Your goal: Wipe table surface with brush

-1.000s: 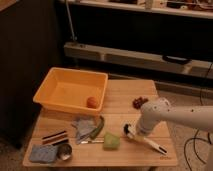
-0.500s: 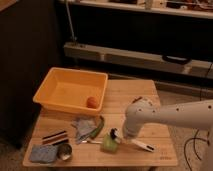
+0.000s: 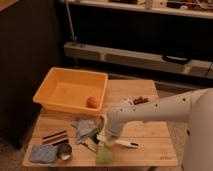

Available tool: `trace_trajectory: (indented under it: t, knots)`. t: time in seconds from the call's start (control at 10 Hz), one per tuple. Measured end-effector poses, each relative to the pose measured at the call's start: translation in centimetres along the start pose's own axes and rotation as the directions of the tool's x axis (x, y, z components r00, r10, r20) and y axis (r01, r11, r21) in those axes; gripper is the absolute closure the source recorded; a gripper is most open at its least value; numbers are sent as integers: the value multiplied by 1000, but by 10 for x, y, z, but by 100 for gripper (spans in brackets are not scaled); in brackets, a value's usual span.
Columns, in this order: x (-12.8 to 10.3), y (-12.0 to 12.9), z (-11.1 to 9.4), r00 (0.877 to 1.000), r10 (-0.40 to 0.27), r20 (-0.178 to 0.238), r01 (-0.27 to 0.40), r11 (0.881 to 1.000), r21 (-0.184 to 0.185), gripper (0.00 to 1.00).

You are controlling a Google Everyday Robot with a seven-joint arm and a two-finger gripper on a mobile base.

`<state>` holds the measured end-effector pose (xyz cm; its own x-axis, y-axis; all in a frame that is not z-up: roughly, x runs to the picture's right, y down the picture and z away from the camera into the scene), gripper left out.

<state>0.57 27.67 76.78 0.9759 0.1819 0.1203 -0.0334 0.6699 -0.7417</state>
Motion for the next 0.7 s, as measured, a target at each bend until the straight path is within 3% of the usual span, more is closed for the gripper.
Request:
trace_trajectory:
  t: [0.3,0.7]
  knots:
    - [10,-27,1,998,64,-3,-63,997,37,100]
    - [43,-115,-8,987,156,-21,-154,984,91,100]
